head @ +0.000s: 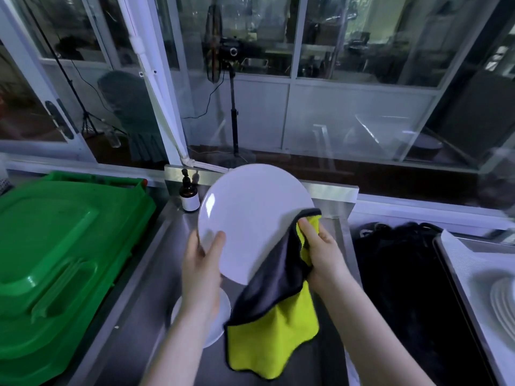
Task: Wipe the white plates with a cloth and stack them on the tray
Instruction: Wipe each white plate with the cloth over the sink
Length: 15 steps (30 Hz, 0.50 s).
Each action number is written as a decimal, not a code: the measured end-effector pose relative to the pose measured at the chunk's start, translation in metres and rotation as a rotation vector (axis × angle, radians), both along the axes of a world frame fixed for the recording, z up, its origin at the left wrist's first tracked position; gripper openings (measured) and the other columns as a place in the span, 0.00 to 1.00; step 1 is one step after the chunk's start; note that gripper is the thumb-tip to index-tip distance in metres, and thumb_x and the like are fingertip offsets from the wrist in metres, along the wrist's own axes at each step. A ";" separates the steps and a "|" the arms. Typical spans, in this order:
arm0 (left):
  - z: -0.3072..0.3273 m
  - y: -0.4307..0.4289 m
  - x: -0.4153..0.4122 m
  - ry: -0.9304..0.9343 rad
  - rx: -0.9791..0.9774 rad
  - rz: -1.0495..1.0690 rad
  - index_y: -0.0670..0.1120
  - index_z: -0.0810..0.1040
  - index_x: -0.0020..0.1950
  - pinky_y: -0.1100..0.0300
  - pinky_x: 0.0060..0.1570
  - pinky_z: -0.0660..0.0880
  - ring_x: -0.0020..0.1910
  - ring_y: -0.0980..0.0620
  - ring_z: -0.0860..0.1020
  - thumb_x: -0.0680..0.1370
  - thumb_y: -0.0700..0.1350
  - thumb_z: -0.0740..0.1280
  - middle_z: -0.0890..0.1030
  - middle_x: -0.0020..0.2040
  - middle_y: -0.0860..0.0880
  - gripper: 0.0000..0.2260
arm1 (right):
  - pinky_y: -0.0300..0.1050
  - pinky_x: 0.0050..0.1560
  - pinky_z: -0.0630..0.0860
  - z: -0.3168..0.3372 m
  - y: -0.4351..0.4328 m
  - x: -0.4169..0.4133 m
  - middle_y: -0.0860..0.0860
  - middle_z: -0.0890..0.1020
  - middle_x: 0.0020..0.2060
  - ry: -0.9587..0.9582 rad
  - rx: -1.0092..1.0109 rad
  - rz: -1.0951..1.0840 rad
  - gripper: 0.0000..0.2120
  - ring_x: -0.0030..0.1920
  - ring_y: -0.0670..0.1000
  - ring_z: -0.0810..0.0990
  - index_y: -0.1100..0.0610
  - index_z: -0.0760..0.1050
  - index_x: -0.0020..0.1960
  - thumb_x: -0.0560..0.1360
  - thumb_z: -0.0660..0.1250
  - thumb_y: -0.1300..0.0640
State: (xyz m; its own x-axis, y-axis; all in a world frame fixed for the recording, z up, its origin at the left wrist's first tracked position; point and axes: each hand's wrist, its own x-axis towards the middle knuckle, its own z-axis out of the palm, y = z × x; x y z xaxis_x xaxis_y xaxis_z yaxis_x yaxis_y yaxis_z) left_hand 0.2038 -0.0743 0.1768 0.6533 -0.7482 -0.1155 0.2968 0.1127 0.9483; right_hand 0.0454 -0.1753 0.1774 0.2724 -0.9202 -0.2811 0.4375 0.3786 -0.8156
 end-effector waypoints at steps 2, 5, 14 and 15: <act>0.003 -0.007 -0.011 -0.017 -0.004 0.091 0.55 0.73 0.71 0.48 0.66 0.74 0.66 0.55 0.78 0.79 0.51 0.70 0.80 0.67 0.56 0.20 | 0.48 0.49 0.81 -0.007 0.010 0.007 0.57 0.86 0.49 -0.022 0.048 -0.019 0.07 0.50 0.55 0.85 0.53 0.85 0.48 0.78 0.67 0.56; 0.008 -0.013 -0.002 -0.183 -0.003 0.134 0.58 0.76 0.63 0.53 0.58 0.79 0.55 0.61 0.82 0.83 0.45 0.65 0.84 0.56 0.59 0.11 | 0.46 0.46 0.81 -0.002 0.006 0.007 0.57 0.86 0.48 0.069 -0.033 -0.004 0.06 0.49 0.55 0.85 0.56 0.83 0.49 0.78 0.68 0.59; 0.015 -0.005 0.044 -0.613 0.050 -0.274 0.63 0.79 0.58 0.54 0.57 0.75 0.54 0.60 0.80 0.77 0.54 0.66 0.84 0.54 0.60 0.11 | 0.38 0.33 0.67 0.069 -0.041 0.010 0.46 0.70 0.27 1.008 -0.857 0.477 0.17 0.29 0.43 0.66 0.54 0.69 0.35 0.71 0.75 0.49; 0.016 -0.006 0.043 -0.592 0.038 -0.241 0.63 0.80 0.57 0.54 0.56 0.75 0.53 0.60 0.81 0.76 0.53 0.66 0.84 0.53 0.59 0.10 | 0.40 0.34 0.67 0.068 -0.041 0.010 0.47 0.70 0.29 0.948 -0.818 0.467 0.15 0.30 0.45 0.66 0.57 0.71 0.37 0.72 0.74 0.50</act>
State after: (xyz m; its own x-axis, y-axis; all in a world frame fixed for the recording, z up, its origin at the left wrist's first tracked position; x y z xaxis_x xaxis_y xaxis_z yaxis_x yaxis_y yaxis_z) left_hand 0.2469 -0.0798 0.1924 0.4288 -0.8844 0.1843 -0.2662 0.0713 0.9613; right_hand 0.0559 -0.2159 0.2457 0.6133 -0.7884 0.0483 -0.4565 -0.4037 -0.7929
